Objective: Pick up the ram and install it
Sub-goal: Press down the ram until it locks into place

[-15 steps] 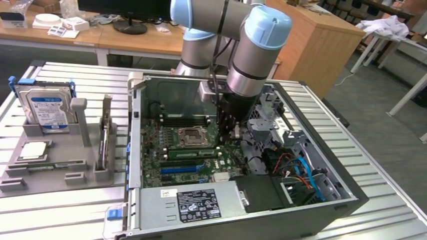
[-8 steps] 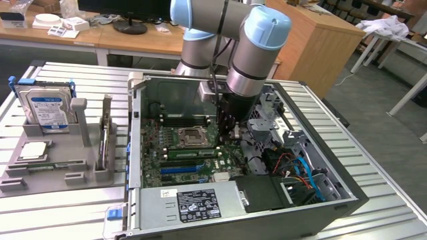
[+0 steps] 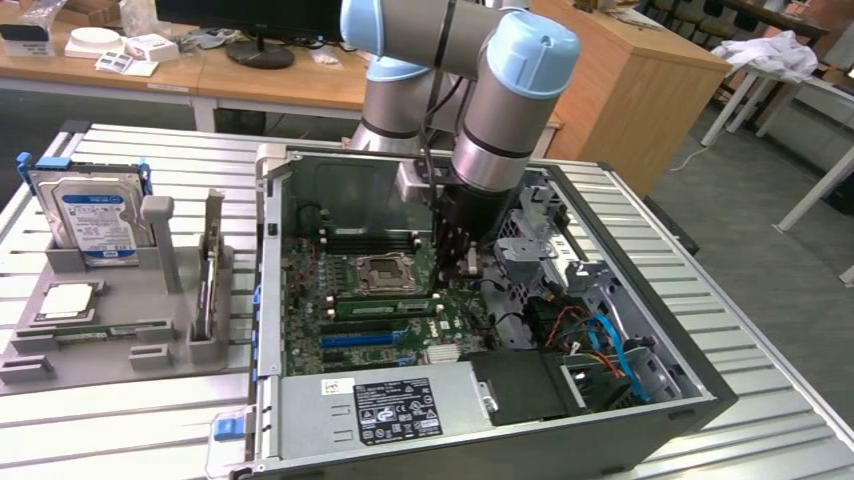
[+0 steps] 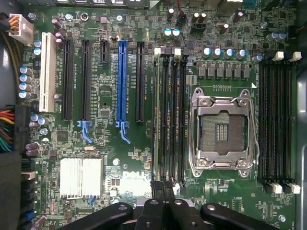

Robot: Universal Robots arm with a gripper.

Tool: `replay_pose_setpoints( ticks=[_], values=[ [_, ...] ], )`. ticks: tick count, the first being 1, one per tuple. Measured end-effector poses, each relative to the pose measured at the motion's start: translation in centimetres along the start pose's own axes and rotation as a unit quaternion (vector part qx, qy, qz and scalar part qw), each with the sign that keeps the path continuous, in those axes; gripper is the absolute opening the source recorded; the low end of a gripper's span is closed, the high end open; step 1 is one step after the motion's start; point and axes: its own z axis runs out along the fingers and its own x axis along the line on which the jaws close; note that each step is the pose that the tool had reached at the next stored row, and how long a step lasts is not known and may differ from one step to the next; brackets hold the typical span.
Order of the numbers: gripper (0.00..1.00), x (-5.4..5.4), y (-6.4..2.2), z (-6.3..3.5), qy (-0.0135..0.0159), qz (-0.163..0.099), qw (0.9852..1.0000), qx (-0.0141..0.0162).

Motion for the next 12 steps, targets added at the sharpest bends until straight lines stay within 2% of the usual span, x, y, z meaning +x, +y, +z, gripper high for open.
replay_pose_setpoints(
  ticks=[12],
  values=[
    [0.11,0.03,-0.03,1.10,0.0001,0.000,1.0000,0.0000]
  ],
)
